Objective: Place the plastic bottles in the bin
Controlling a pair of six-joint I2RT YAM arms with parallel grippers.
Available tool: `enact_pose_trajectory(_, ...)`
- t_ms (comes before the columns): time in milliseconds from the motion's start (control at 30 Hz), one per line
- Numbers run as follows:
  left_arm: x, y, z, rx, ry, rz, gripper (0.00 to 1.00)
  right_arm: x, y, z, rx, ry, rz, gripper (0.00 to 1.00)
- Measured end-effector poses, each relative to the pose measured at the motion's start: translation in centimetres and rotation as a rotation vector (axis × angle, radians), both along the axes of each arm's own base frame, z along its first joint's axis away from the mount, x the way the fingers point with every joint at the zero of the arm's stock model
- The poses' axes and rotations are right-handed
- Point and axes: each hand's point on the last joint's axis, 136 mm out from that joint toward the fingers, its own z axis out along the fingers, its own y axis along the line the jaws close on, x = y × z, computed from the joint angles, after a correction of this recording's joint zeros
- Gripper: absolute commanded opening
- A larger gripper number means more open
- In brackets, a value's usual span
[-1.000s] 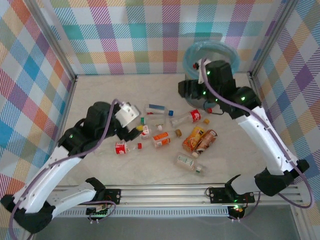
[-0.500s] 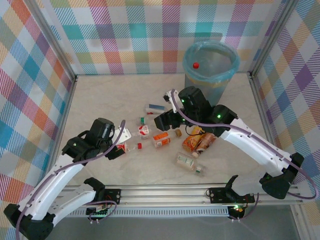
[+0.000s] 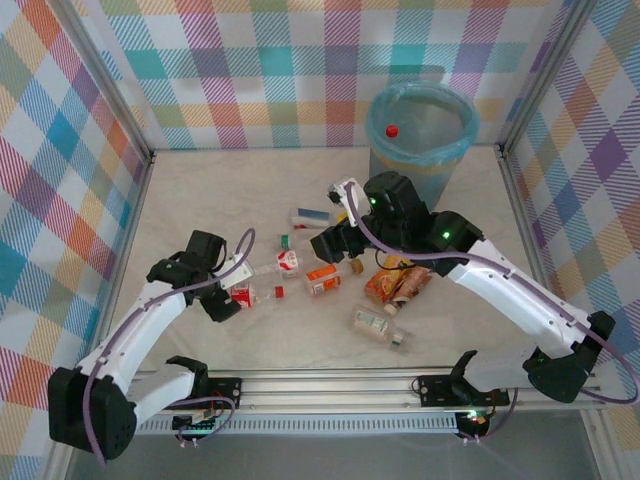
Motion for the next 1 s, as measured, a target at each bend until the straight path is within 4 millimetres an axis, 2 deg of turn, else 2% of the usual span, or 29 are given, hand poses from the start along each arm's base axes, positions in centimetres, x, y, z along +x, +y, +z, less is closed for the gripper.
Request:
enact_pose_trajectory(167,-0.2,0.3,-2.6,-0.004,0.068,0.01,1.0,-0.2,-0.1,0.3,0.004,-0.013,0.012,0.81)
enact_pose_trajectory(500,0.0,-0.5,-4.9,-0.026,0.146,-0.022,0.92,-0.3,0.0,0.2,0.001,-0.016,0.024,0.81)
enact_pose_trajectory(633,-0.3,-0.8,-5.9,-0.03,0.192,-0.036,0.85,-0.3,0.0,-0.4,-0.008,-0.008,0.024,0.81)
enact_pose_trajectory(767,-0.3,-1.0,-6.5,-0.038,0.216,-0.043,0.7,-0.4,-0.1,-1.2,-0.023,0.003,0.023,0.81)
enact_pose_trajectory(900,-0.4,-1.2,-6.6,-0.047,0.221,-0.048,0.62,-0.5,-0.5,-1.3,-0.025,0.0,0.018,0.81)
enact_pose_trajectory(1000,-0.4,-1.4,-6.4,-0.06,0.219,-0.055,0.61,-0.7,-1.0,-0.8,-0.017,-0.015,0.009,0.81)
